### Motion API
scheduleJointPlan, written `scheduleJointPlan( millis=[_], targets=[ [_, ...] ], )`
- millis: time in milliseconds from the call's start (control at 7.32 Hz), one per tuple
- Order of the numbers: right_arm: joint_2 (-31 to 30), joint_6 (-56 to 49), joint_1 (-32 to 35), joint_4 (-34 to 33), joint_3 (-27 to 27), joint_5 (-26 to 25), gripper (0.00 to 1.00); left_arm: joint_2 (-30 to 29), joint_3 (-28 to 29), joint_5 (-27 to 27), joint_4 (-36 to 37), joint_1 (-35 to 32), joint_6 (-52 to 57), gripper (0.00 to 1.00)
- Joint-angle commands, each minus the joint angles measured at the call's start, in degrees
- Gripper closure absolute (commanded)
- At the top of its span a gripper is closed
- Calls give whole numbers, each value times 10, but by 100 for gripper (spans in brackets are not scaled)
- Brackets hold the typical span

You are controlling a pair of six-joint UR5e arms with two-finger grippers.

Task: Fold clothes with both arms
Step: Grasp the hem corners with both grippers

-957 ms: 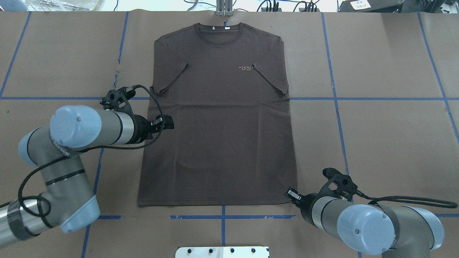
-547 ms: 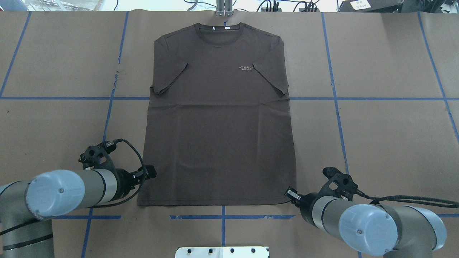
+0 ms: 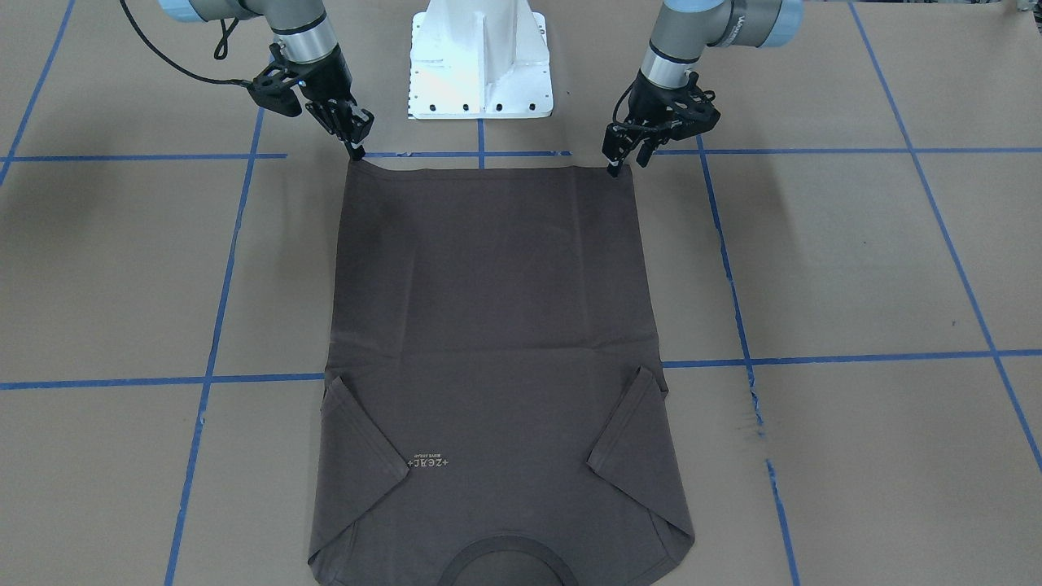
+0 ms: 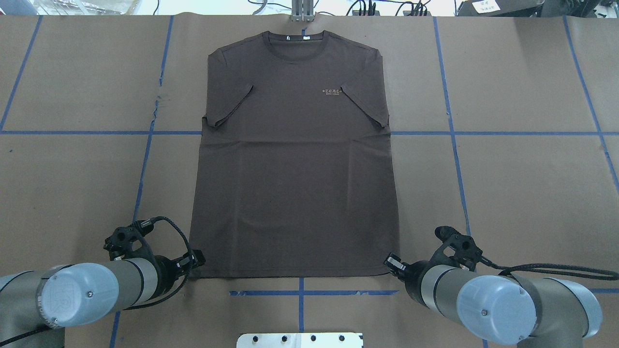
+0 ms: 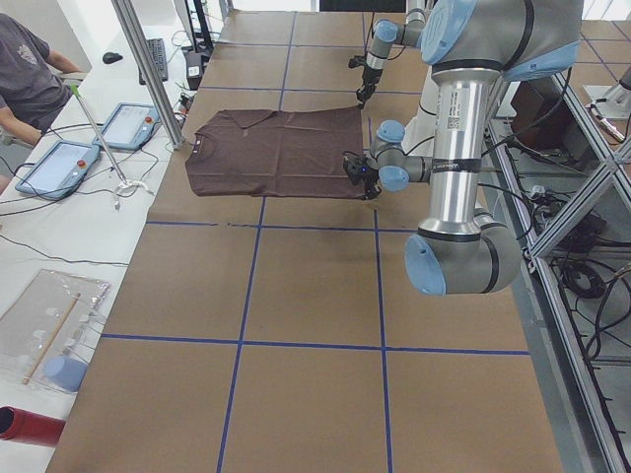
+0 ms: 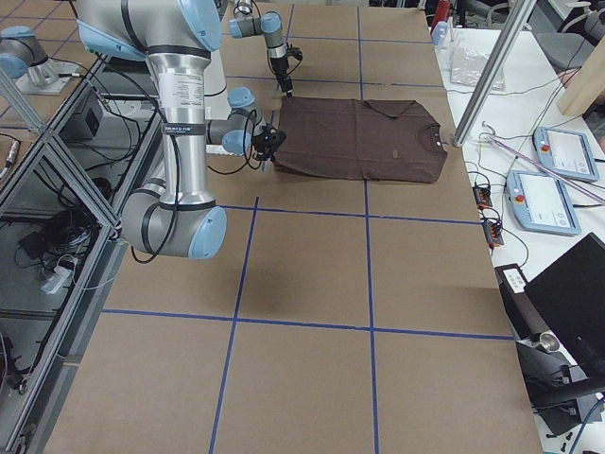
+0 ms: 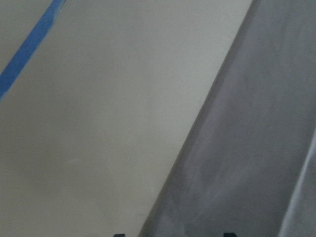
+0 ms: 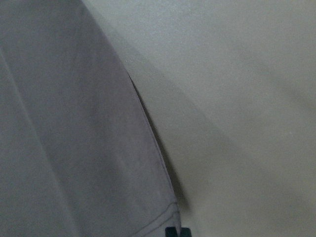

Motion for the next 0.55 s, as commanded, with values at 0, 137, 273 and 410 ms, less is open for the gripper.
scheduleJointPlan(
  millis=[0, 137, 273, 410],
  targets=[
    [-1, 0, 1, 0, -1, 0, 100, -1, 6, 0, 0, 3, -2, 32],
    [-2, -1, 1, 0, -1, 0, 100, -3, 8, 0, 0, 4, -2, 37],
    [-1, -1, 1, 0, -1, 0, 100, -2, 9, 0, 0, 3, -2, 48],
    [-1, -1, 2, 0, -1, 0, 100, -2, 10, 0, 0, 3, -2, 60]
  ],
)
